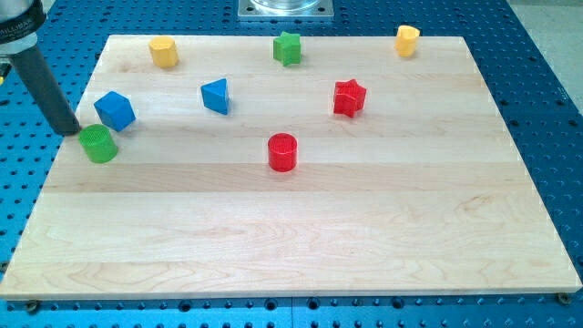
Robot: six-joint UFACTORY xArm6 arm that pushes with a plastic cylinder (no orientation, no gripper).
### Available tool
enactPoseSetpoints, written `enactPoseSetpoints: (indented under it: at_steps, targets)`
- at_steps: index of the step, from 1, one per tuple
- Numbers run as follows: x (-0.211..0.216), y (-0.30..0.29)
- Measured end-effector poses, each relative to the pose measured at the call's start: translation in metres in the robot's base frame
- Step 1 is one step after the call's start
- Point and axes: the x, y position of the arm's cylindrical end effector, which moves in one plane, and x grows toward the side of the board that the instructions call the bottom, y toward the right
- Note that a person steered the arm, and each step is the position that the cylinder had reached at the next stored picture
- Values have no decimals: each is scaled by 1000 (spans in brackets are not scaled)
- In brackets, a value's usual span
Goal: Move the blue cube to the top right of the green circle
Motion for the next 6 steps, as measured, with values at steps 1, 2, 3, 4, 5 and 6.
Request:
enactPoseSetpoints:
  at_steps: [1, 2, 3, 4, 5, 6]
  targets:
    - [-6, 5]
    - [-26, 26]
    - [-37, 46]
    - [-37, 50]
    - [-37, 50]
    - [-45, 54]
